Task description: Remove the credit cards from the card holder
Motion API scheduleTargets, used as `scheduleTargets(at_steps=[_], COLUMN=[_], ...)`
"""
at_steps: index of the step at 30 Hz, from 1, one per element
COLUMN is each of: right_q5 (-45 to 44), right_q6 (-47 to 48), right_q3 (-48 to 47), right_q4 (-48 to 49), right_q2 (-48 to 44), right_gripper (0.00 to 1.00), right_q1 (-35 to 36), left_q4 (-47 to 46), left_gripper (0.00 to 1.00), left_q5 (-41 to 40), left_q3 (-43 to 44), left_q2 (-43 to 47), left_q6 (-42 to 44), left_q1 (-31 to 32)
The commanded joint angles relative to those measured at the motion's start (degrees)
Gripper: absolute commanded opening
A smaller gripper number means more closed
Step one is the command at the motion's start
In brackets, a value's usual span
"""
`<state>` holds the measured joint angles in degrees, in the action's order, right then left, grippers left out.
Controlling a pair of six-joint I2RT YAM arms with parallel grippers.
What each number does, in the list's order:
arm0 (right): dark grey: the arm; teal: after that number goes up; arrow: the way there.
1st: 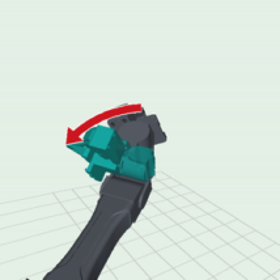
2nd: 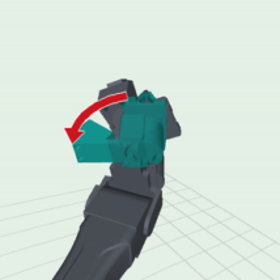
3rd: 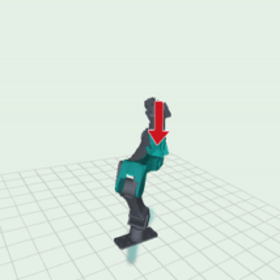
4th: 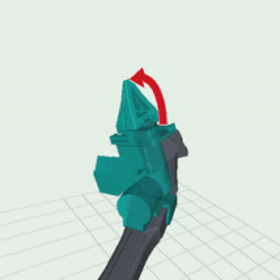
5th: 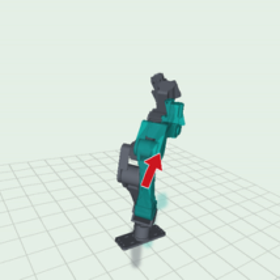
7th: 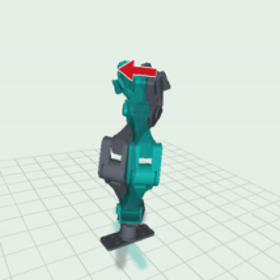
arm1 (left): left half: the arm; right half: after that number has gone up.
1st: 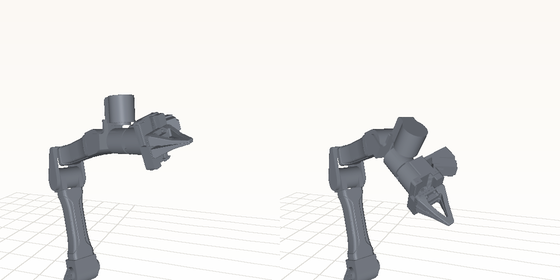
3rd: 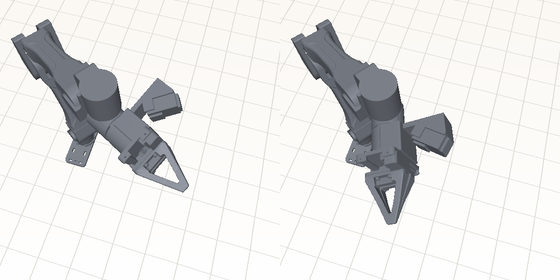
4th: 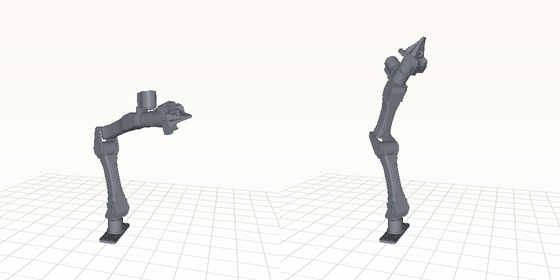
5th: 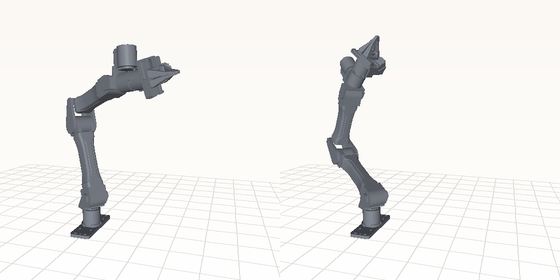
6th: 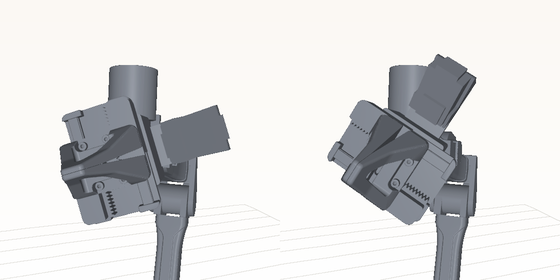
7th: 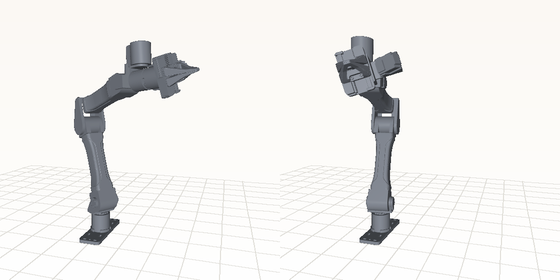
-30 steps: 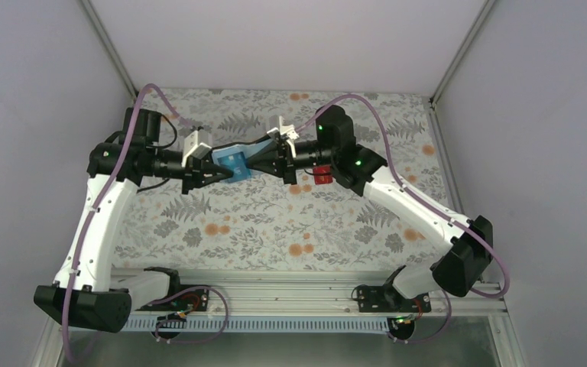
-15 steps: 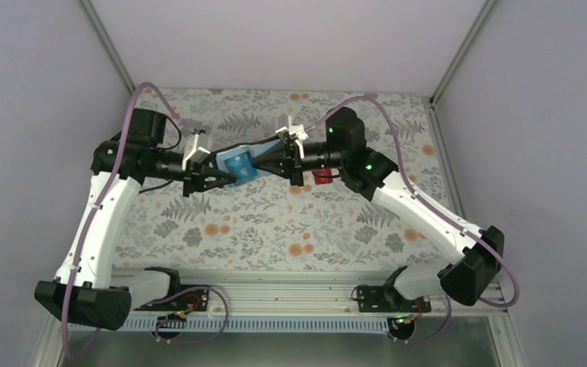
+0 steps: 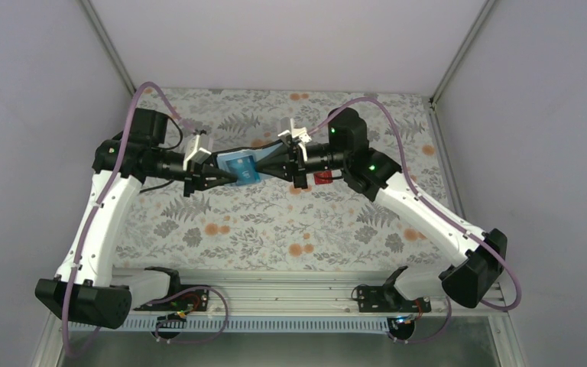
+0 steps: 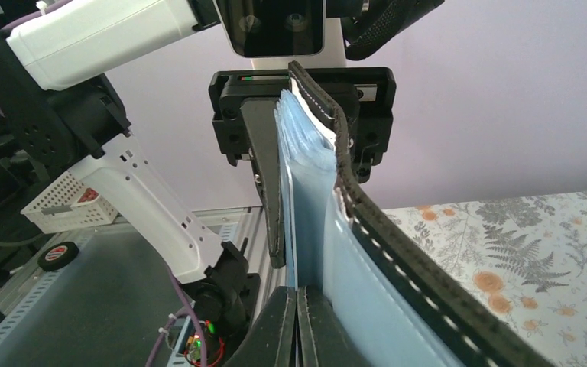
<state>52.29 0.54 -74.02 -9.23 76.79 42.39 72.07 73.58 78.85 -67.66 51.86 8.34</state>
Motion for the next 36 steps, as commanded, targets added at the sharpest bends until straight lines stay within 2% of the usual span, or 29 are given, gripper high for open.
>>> scheduleTargets(at_steps=[1, 4, 10, 11, 14, 15, 17, 20, 29, 32, 36], right_q5=[2.0, 3.1, 1.6, 2.0, 2.2, 1.6, 0.4, -2.3, -4.2, -3.9, -2.3], right_q6=[1.2, 1.1, 0.8, 0.9, 1.2, 1.3, 1.2, -0.5, -1.9, -1.8, -1.7], right_q3=[0.3, 0.0, -1.5, -1.7, -1.4, -1.2, -0.5, 0.6, 2.5, 2.5, 2.4], right_q4=[-0.3, 0.9, 2.0, 1.9, 2.0, 1.7, 1.3, 0.3, -1.1, -1.4, -1.2], right_q2=[0.7, 1.7, 4.0, 4.2, 3.7, 3.1, 2.0, 0.6, -1.6, -1.9, -1.9], right_gripper=[0.1, 0.19, 0.22, 0.21, 0.06, 0.04, 0.04, 0.04, 0.04, 0.04, 0.04], right_q1=[-1.9, -0.7, 1.0, 1.1, 1.1, 1.0, 0.6, -1.7, -5.0, -5.3, -5.3], left_q4=[0.6, 0.2, -0.4, -0.5, -0.7, -0.8, -1.1, -1.8, -1.7, -1.9, -2.1], left_gripper=[0.02, 0.02, 0.02, 0.02, 0.02, 0.02, 0.03, 0.1, 0.09, 0.14, 0.14], left_q5=[4.6, 4.6, 4.6, 4.6, 4.3, 4.2, 4.1, 3.9, 4.0, 4.0, 4.0], left_q3=[1.1, 1.1, 1.0, 0.9, 0.8, 0.7, 0.5, 0.1, 0.3, 0.2, 0.2], left_q2=[0.7, 0.6, 0.5, 0.4, 0.7, 0.8, 0.9, 0.9, 1.0, 1.0, 0.9], left_q6=[2.2, 1.8, 1.2, 1.0, 0.8, 0.8, 0.4, -0.6, -0.6, -0.7, -1.0], left_q1=[0.3, 0.2, 0.1, 0.1, 0.0, 0.0, -0.1, -0.1, -0.2, -0.2, -0.2])
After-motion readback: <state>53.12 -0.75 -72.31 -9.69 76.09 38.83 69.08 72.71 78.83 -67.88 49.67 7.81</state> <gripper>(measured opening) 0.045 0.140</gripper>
